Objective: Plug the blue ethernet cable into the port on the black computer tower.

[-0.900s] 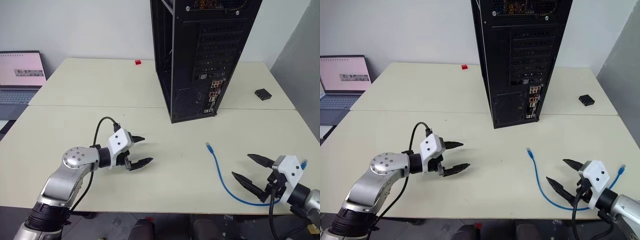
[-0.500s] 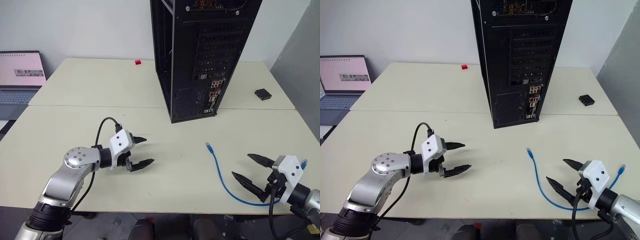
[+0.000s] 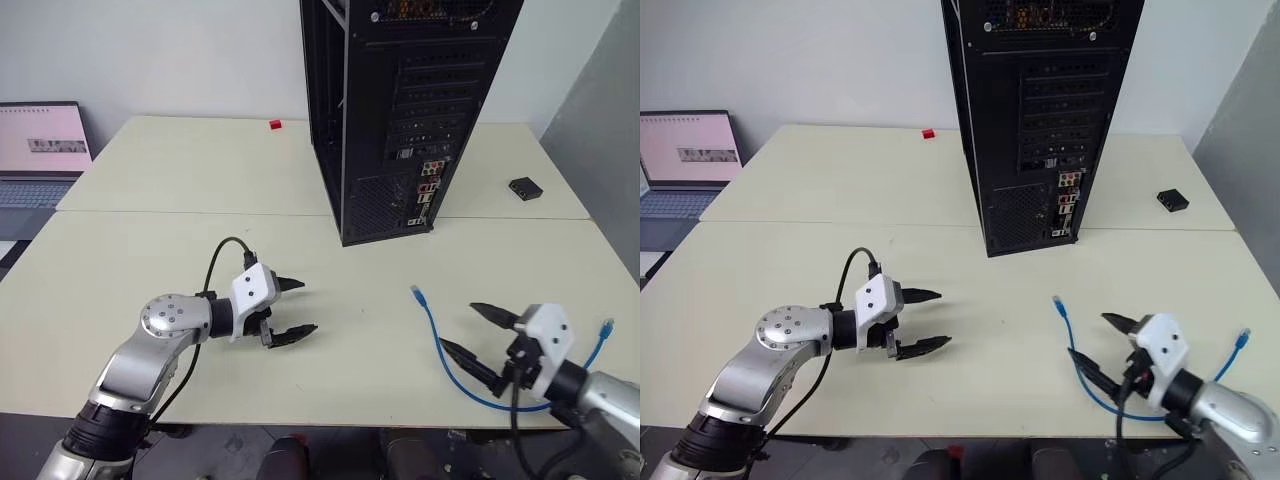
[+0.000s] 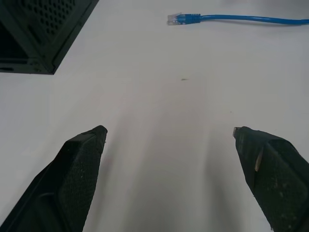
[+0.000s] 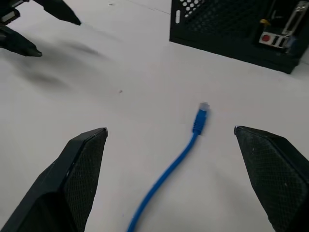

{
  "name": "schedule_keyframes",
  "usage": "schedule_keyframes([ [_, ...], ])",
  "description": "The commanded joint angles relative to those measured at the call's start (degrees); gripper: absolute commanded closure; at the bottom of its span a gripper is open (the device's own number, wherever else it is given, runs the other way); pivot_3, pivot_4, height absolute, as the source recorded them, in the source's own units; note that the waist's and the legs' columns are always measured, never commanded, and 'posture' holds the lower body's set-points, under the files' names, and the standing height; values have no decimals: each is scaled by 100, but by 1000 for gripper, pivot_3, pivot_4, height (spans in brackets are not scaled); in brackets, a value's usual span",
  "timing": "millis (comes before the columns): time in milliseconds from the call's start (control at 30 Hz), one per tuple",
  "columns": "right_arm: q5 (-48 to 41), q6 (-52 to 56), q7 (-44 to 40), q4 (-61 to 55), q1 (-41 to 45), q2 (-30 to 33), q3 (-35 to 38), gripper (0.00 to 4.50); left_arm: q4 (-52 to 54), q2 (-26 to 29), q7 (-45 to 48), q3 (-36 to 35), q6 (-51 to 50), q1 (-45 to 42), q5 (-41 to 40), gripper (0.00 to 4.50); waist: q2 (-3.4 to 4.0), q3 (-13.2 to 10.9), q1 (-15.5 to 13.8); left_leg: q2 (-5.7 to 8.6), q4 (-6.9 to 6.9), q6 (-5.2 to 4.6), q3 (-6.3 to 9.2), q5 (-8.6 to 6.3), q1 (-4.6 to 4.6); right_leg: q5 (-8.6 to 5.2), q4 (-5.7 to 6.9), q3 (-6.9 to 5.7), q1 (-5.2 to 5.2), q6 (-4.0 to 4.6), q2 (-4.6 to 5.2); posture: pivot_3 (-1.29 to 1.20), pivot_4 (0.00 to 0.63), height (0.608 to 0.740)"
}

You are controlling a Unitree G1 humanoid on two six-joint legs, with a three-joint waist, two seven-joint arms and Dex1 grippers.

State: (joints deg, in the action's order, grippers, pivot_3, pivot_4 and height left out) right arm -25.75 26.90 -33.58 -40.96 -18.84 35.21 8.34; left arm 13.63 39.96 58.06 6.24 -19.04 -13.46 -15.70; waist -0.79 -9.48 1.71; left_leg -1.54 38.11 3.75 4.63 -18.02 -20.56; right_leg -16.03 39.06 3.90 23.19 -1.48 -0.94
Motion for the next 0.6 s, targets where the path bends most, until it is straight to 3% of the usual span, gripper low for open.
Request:
schedule_keyframes([
  [33,330,204,607,131,448,-375,-462,53,93,-78,124,89,183,-252,-55,24,0,0,0,1,0,0,-1,0,2,0,0,2,0,0,0,0,150,740],
  [467,1173,301,1661,1187,1110,-1500,-1203,53,20,-158,291,318,339,-489,66,24,2,1,12,0,-1,0,0,0,1,0,2,1,3,1,0,0,150,740],
  [600,1250,499,1984,1329,1227,-1781,-1133,812,23,-164,306,343,358,-495,81,0,2,1,12,-1,-2,0,1,0,-1,0,1,-1,4,1,0,0,150,740],
])
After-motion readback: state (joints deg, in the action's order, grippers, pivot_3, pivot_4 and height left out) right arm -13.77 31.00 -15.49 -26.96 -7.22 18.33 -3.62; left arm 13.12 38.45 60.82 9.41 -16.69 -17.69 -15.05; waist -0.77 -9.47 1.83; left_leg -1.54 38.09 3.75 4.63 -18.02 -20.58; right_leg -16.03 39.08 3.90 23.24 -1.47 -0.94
